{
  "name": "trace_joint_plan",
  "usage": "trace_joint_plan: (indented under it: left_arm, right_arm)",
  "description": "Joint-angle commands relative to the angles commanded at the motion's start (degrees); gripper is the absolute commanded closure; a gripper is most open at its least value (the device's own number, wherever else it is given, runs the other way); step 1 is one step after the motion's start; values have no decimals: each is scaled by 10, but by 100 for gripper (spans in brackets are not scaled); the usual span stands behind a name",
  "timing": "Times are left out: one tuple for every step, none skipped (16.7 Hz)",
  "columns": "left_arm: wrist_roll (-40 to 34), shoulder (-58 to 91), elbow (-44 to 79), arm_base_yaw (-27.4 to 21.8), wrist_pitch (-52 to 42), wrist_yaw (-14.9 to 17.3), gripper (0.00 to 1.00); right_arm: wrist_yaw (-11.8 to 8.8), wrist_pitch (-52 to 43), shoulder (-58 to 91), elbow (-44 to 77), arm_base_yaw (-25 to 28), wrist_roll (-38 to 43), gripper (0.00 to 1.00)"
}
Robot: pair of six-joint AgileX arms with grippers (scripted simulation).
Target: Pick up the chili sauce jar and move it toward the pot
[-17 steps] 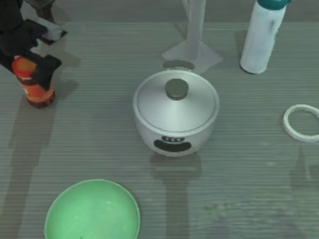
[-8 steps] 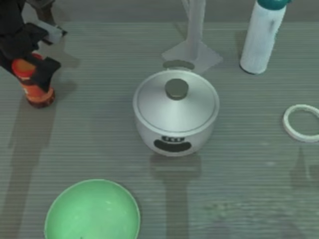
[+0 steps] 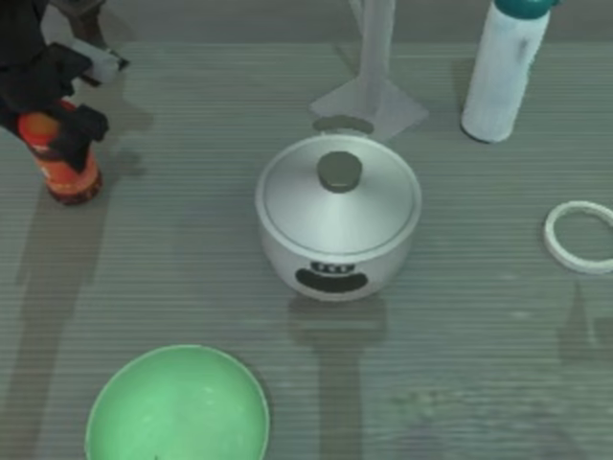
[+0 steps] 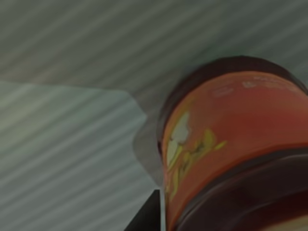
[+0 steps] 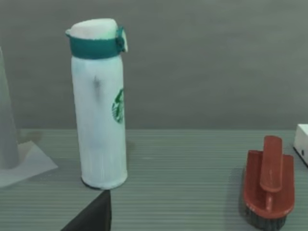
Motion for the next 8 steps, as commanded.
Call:
trace_joint_plan:
  left_arm:
    - [0, 0, 0, 0, 0, 0, 90]
    - [0, 0, 0, 0, 0, 0, 98]
    - [0, 0, 0, 0, 0, 0, 100]
    - [0, 0, 0, 0, 0, 0, 100]
    - [0, 0, 0, 0, 0, 0, 100]
    - [0, 0, 0, 0, 0, 0, 100]
    - [0, 0, 0, 0, 0, 0, 100]
    - [0, 0, 0, 0, 0, 0, 100]
  right_arm:
    - [0, 0, 0, 0, 0, 0, 0]
    - [0, 0, 0, 0, 0, 0, 0]
    - [0, 0, 0, 0, 0, 0, 0]
    - [0, 0, 0, 0, 0, 0, 0]
    - [0, 0, 0, 0, 0, 0, 0]
    - [0, 0, 0, 0, 0, 0, 0]
    - [0, 0, 0, 0, 0, 0, 0]
    - [0, 0, 0, 0, 0, 0, 0]
